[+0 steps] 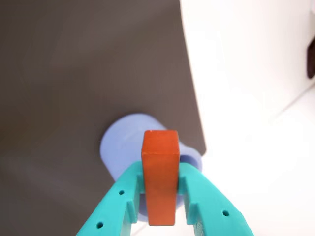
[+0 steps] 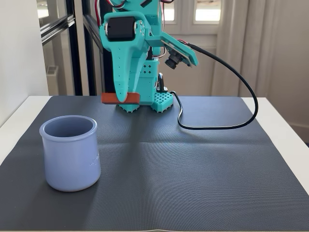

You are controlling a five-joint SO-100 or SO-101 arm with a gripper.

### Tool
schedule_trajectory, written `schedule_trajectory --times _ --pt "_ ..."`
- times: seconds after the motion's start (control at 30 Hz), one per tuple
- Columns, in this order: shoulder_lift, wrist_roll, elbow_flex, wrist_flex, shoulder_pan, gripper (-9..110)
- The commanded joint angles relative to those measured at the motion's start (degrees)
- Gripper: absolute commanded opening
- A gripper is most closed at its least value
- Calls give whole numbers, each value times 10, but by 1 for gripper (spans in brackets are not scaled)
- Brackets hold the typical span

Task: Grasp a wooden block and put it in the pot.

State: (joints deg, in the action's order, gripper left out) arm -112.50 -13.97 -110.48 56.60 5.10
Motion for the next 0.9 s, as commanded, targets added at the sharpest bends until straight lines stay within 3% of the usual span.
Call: schedule_trajectory --times 0.0,0.87 --pt "-20 4 26 -4 37 1" --pt "67 53 26 -92 114 1"
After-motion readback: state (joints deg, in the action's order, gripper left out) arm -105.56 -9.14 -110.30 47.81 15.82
